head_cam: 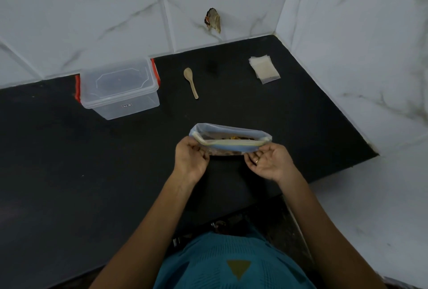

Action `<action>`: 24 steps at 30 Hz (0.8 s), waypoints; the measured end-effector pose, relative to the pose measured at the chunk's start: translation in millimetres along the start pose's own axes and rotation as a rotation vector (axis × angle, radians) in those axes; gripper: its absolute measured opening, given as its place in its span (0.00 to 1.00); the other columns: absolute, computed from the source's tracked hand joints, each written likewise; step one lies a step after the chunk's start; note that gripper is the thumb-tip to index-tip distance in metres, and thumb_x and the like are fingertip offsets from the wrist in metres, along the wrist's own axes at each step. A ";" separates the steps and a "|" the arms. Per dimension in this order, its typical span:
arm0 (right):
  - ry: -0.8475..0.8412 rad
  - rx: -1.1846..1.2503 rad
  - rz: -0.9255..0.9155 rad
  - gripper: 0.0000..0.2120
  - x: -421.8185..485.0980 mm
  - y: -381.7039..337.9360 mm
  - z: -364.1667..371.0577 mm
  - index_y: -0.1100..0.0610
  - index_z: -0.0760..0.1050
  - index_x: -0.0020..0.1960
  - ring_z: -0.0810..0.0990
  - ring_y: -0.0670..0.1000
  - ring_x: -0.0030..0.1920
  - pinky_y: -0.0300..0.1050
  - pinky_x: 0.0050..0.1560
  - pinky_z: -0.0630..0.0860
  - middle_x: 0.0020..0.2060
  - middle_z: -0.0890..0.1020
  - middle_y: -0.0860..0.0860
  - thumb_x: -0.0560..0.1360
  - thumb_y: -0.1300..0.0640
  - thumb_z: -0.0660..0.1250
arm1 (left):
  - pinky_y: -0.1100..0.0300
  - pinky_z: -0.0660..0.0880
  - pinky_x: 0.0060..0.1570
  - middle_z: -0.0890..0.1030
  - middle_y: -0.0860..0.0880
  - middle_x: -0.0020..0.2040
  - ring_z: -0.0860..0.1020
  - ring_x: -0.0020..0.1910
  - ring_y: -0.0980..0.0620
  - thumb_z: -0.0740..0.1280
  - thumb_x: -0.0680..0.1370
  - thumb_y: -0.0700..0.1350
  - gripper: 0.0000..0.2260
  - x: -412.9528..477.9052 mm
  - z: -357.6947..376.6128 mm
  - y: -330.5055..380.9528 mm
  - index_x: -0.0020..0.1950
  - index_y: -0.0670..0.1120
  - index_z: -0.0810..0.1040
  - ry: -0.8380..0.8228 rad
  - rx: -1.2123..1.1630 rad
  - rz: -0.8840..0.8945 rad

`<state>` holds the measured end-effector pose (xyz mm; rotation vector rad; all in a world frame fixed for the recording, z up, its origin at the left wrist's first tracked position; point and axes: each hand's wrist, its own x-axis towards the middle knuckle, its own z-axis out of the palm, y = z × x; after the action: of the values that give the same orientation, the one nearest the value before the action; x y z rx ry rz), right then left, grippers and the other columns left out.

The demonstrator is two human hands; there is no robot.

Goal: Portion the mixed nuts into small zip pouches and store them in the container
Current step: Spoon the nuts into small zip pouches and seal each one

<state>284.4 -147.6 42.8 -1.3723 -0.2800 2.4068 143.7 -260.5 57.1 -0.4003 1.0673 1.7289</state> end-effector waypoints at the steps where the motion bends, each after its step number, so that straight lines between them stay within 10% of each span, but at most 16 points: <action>1: 0.001 -0.031 0.006 0.12 -1.2 -1.5 -2.2 0.62 0.74 0.49 0.77 0.54 0.51 0.48 0.49 0.73 0.47 0.79 0.57 0.69 0.64 0.57 | 0.61 0.65 0.45 0.74 0.48 0.41 0.71 0.40 0.53 0.56 0.73 0.40 0.06 -0.3 -3.5 3.0 0.41 0.46 0.73 -0.010 0.049 -0.018; 9: 0.000 -0.231 -0.028 0.14 -4.0 -7.8 -8.4 0.58 0.73 0.56 0.77 0.54 0.54 0.48 0.51 0.74 0.52 0.78 0.58 0.72 0.56 0.65 | 0.55 0.73 0.56 0.77 0.46 0.52 0.76 0.54 0.50 0.64 0.75 0.37 0.09 0.3 -7.7 5.5 0.52 0.48 0.73 0.013 0.443 0.066; 14: 0.155 -0.831 -0.097 0.15 -5.3 -11.7 -8.2 0.60 0.70 0.60 0.79 0.51 0.47 0.43 0.45 0.77 0.51 0.77 0.56 0.75 0.56 0.65 | 0.59 0.76 0.47 0.73 0.44 0.59 0.75 0.52 0.51 0.68 0.74 0.42 0.19 5.3 -21.7 16.2 0.62 0.45 0.67 0.070 0.990 0.176; 19: 0.348 -1.309 -0.508 0.24 -6.5 -18.7 -7.5 0.58 0.65 0.67 0.74 0.51 0.55 0.43 0.49 0.75 0.58 0.72 0.54 0.74 0.53 0.67 | 0.58 0.72 0.56 0.65 0.46 0.64 0.69 0.55 0.54 0.70 0.73 0.42 0.26 4.9 -15.2 15.6 0.68 0.44 0.63 0.146 1.198 0.455; 24: 0.343 -1.555 -0.760 0.07 -5.4 -16.0 1.2 0.56 0.74 0.52 0.74 0.45 0.45 0.40 0.44 0.71 0.50 0.75 0.51 0.75 0.58 0.65 | 0.63 0.70 0.49 0.70 0.46 0.61 0.70 0.51 0.56 0.66 0.76 0.41 0.15 7.2 -6.0 15.7 0.62 0.44 0.70 0.178 1.421 0.688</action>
<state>289.2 -135.1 53.1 -1.5661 -2.3211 1.0212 125.6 -262.5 56.1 0.8038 2.3983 1.0156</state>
